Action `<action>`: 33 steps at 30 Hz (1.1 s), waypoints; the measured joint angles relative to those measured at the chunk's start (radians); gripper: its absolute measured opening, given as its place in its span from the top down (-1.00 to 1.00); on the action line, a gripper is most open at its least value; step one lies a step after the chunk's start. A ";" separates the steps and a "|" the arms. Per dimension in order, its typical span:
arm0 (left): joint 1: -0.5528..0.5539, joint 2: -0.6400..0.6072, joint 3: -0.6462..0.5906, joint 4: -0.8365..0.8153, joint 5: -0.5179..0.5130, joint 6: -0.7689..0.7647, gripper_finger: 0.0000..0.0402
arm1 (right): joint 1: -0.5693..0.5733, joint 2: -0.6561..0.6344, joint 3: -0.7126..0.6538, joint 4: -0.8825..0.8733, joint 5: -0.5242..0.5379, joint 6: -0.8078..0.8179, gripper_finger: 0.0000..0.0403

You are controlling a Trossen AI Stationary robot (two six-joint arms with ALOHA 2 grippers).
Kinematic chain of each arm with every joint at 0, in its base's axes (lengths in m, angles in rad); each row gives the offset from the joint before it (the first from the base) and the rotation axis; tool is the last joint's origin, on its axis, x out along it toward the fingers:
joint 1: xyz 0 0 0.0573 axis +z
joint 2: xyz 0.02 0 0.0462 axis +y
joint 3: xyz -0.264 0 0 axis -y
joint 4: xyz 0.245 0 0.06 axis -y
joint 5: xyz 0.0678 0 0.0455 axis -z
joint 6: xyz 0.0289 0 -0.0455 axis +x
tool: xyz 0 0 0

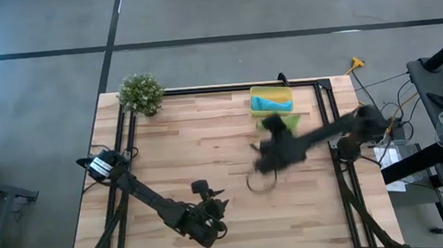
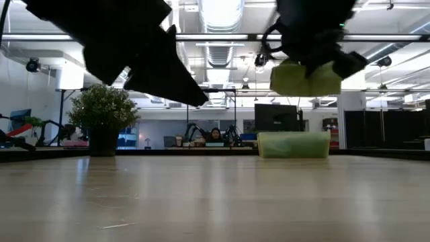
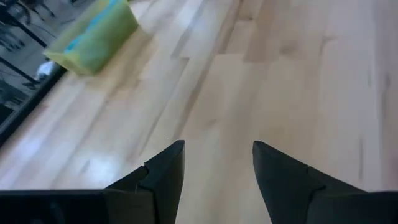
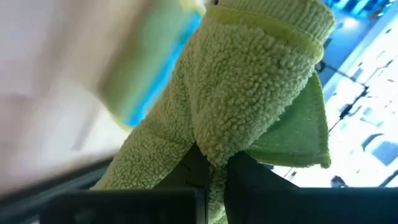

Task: Roll microfiber towels into tight, uniform cylinder then place into a basket
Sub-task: Put the green microfiber towel into the yellow bin

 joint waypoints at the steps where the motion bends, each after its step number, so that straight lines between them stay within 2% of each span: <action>1: 0.000 0.000 -0.002 0.000 -0.012 0.000 0.14 | -0.051 -0.033 0.000 0.034 0.005 -0.074 0.94; 4: 0.004 0.000 -0.005 0.005 -0.027 0.001 0.14 | -0.209 -0.141 -0.008 0.219 -0.055 -0.322 0.94; 9: 0.011 -0.001 -0.007 0.005 -0.050 0.008 0.14 | -0.440 -0.301 -0.039 0.567 -0.332 -0.717 0.94; 14: 0.027 -0.003 -0.007 0.001 -0.119 0.087 0.14 | -0.640 -0.348 -0.050 0.702 -0.463 -1.044 0.94; 21: 0.091 -0.038 -0.008 0.007 -0.152 0.133 0.14 | -0.866 -0.262 -0.044 0.710 -0.719 -1.116 0.94; 27: 0.148 -0.046 -0.010 0.007 -0.118 0.211 0.14 | -0.939 -0.136 -0.027 0.717 -0.817 -1.156 0.94; 33: 0.169 -0.047 -0.046 0.007 -0.068 0.211 0.14 | -0.965 0.017 0.011 0.717 -0.821 -1.164 0.94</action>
